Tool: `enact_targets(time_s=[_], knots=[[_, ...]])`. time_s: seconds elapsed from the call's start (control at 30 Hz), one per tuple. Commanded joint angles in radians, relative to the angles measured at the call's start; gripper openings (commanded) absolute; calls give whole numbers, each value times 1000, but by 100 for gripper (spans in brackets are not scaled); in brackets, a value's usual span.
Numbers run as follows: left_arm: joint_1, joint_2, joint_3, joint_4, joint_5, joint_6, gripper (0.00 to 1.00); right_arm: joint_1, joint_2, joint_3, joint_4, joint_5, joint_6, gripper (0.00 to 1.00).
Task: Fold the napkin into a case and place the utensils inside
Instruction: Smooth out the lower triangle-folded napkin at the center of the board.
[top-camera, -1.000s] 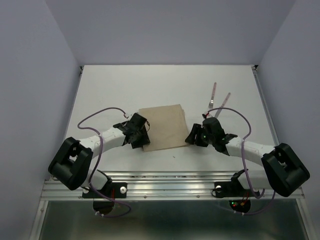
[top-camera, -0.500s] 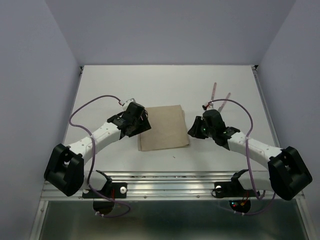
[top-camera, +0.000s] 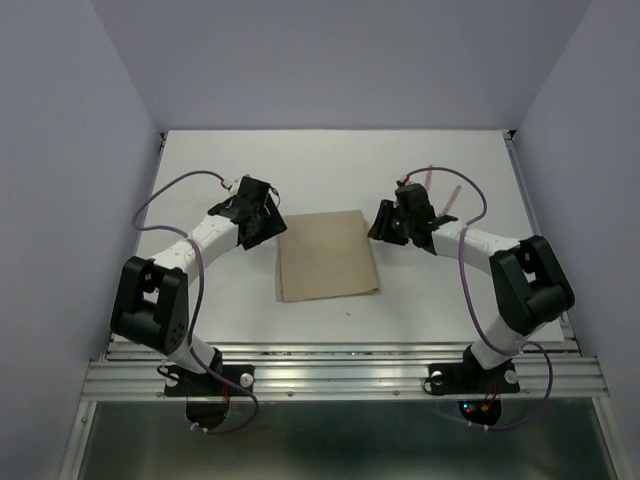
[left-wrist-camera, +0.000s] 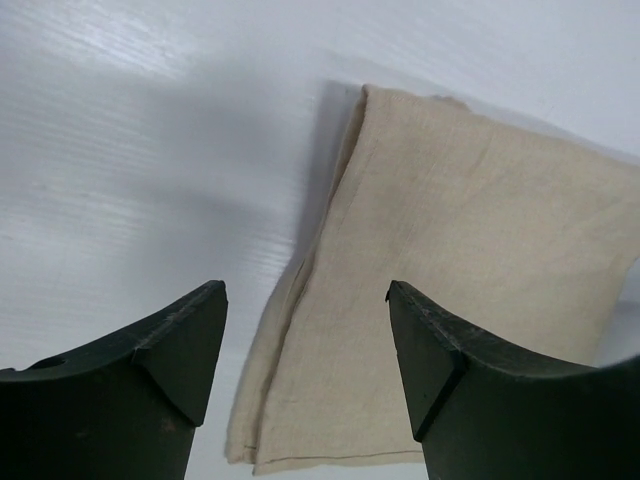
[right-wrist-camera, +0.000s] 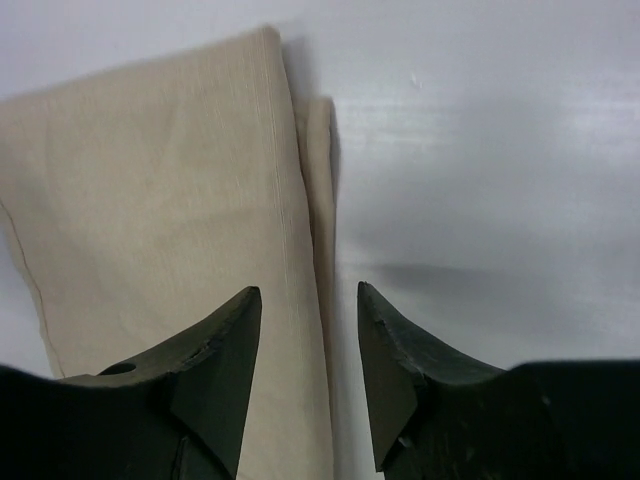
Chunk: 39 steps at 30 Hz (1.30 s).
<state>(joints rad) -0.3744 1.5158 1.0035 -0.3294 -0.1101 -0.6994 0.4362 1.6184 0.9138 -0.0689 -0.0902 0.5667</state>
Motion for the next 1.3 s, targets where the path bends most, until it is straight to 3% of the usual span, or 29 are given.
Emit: enact_targets(time_s=[0.0, 0.27, 0.63, 0.83, 1.0, 1.27], knots=[[6, 49, 82, 13, 29, 54, 77, -28, 121, 129, 41, -46, -36, 49], [40, 141, 133, 53, 92, 89, 75, -48, 290, 336, 41, -92, -51, 50], [40, 112, 147, 23, 73, 123, 72, -68, 391, 398, 43, -146, -36, 49], [40, 159, 161, 35, 89, 130, 72, -68, 380, 369, 122, -190, -19, 32], [40, 190, 188, 26, 92, 143, 72, -68, 347, 367, 164, -215, -10, 2], [40, 130, 221, -40, 41, 156, 73, -68, 129, 212, 184, -56, 19, 1]])
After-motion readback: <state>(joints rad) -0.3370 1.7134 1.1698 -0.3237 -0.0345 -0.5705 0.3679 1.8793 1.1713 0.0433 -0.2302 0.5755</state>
